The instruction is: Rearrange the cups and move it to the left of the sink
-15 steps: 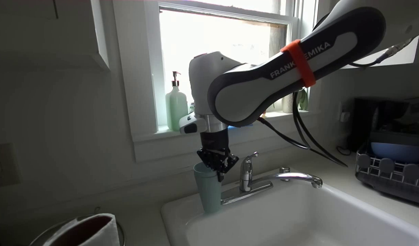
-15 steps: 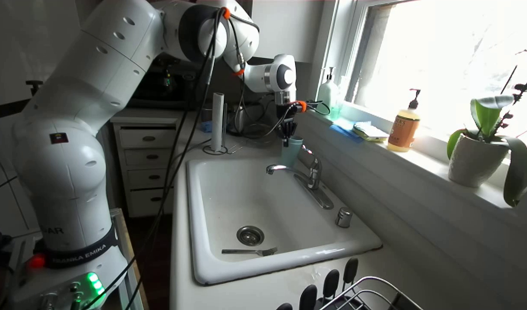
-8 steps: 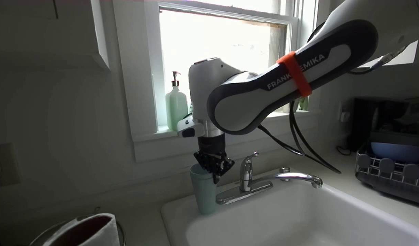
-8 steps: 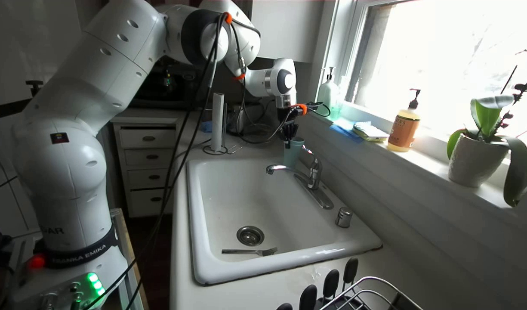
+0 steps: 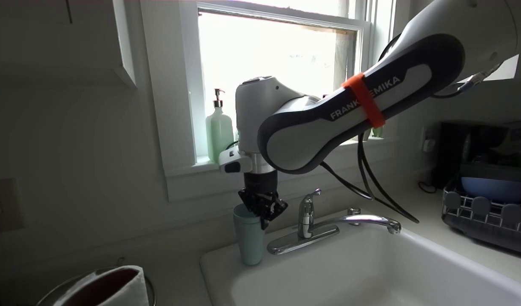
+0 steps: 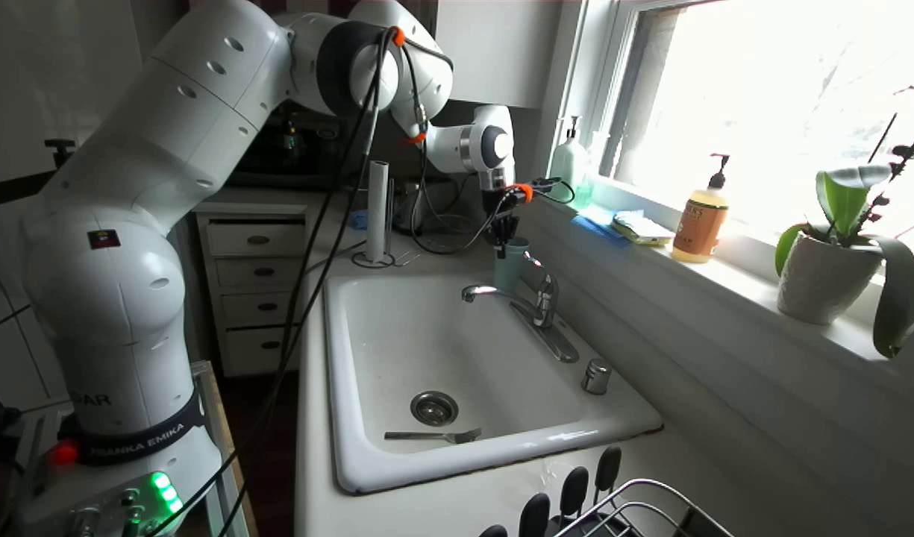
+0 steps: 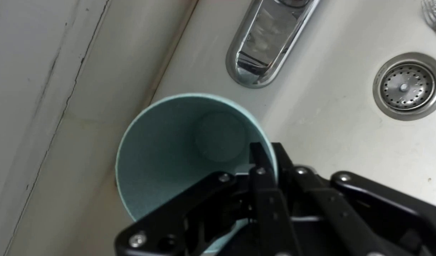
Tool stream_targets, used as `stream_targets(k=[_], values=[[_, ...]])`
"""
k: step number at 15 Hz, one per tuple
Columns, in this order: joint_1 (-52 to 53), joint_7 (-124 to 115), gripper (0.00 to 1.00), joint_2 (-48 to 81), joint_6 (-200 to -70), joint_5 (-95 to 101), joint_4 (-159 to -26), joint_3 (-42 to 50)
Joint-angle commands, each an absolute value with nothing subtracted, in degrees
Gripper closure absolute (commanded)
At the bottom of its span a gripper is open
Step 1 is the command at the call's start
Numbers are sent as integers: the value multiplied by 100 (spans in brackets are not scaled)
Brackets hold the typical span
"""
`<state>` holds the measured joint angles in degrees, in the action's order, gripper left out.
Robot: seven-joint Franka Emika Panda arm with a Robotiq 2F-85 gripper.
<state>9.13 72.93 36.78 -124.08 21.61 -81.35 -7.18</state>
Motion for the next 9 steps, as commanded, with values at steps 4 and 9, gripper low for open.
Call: stream_targets(k=[4,9], values=[[1006,7256,98,3880,-12614,2212,-7866,-691],[1070,7276,85,3972,-12615,2229,-7736,-682]])
